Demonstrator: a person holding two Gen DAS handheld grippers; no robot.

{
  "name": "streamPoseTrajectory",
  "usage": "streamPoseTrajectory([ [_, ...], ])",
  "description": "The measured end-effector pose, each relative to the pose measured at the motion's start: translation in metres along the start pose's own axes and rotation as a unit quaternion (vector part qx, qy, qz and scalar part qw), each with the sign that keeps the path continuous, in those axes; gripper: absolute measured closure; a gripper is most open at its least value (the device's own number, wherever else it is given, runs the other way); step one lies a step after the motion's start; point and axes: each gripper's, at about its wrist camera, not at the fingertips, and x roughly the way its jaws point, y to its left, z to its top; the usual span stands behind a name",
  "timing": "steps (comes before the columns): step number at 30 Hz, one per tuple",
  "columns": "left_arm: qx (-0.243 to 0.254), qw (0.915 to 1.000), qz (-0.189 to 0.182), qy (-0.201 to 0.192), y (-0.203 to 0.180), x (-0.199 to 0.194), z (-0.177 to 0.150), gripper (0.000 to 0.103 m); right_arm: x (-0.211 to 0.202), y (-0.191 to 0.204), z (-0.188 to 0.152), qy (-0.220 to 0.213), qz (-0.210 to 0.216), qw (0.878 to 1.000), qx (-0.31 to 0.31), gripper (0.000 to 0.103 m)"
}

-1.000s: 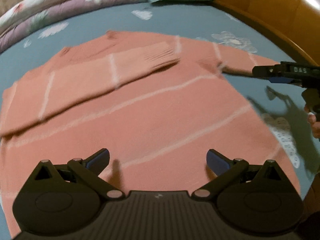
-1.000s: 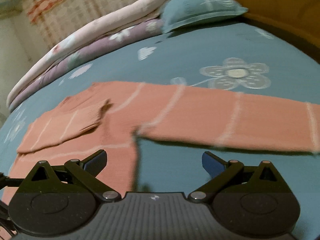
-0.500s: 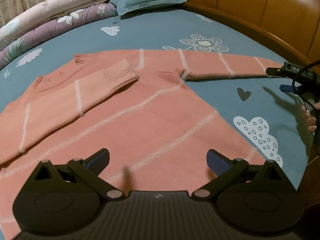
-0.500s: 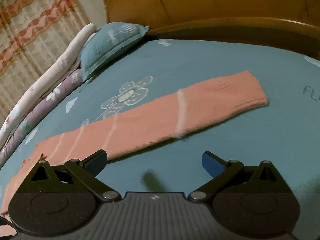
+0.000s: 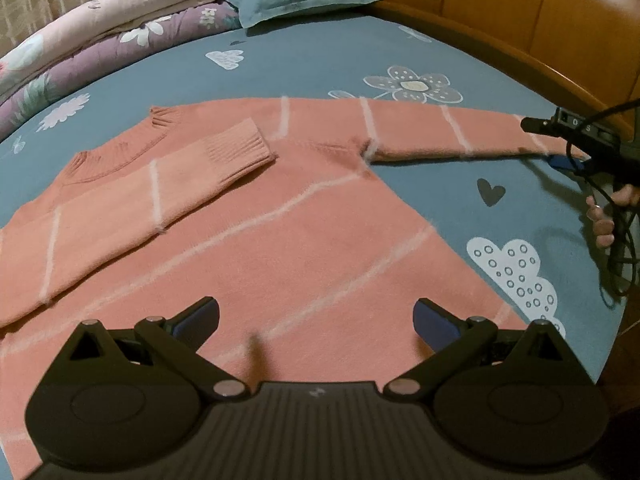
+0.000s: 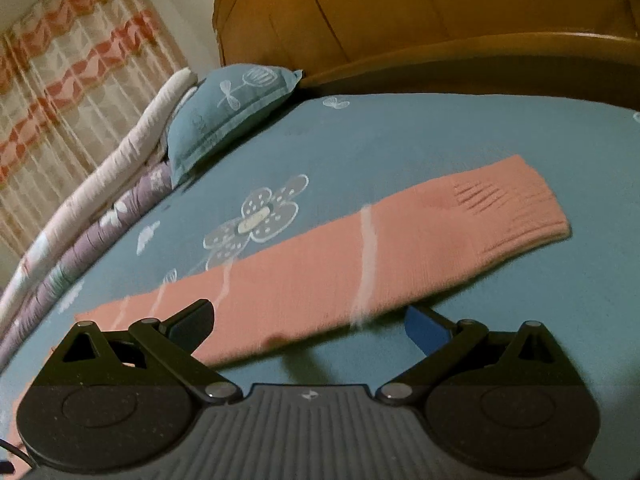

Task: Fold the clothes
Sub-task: 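Move the right tool to the cuff of the outstretched striped sleeve, then grasp the sleeve cuff with the right tool and lift it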

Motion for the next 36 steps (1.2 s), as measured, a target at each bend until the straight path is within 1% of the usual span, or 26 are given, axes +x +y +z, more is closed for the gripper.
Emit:
streamPoseTrajectory([
  [3, 0.003, 1.0, 0.006, 0.001, -0.001, -0.001, 0.001, 0.001, 0.005, -0.009, 0.007, -0.015, 0.012, 0.999, 0.027, 0.0],
  [6, 0.001, 0.9999, 0.011, 0.005, 0.0, -0.001, 0.002, 0.001, 0.013, -0.012, 0.012, -0.025, 0.015, 0.999, 0.035, 0.0],
  [10, 0.0, 0.9999, 0.014, 0.006, 0.001, -0.003, 0.003, 0.001, 0.02, -0.005, 0.017, -0.029, -0.002, 0.999, 0.044, 0.0],
  [12, 0.0, 0.9999, 0.014, 0.004, 0.001, -0.004, 0.003, 0.001, 0.022, 0.002, 0.016, -0.025, 0.001, 0.999, 0.045, 0.0],
  [15, -0.003, 0.9998, 0.019, 0.003, 0.004, -0.004, 0.003, 0.001, 0.032, 0.01, 0.015, -0.026, -0.005, 1.0, 0.011, 0.0],
  [17, -0.006, 0.9998, 0.021, 0.002, 0.005, -0.004, 0.003, 0.001, 0.038, 0.009, 0.019, -0.03, -0.002, 1.0, 0.0, 0.0],
  [20, -0.009, 0.9997, 0.023, 0.0, 0.008, -0.006, 0.001, 0.001, 0.041, 0.007, 0.027, -0.027, 0.002, 1.0, 0.016, 0.0],
  [23, -0.014, 0.9996, 0.024, -0.002, 0.011, -0.008, -0.002, 0.001, 0.033, 0.009, 0.027, -0.036, 0.023, 0.999, 0.028, 0.0],
  [28, -0.023, 0.9994, 0.023, -0.009, 0.017, -0.01, -0.005, 0.001, 0.026, 0.022, 0.031, -0.052, 0.047, 0.997, 0.012, 0.0],
  [36, -0.025, 0.999, 0.025, -0.025, 0.026, -0.021, -0.011, 0.001, 0.022, 0.052, 0.04, -0.053, 0.058, 0.997, -0.016, 0.0],
])
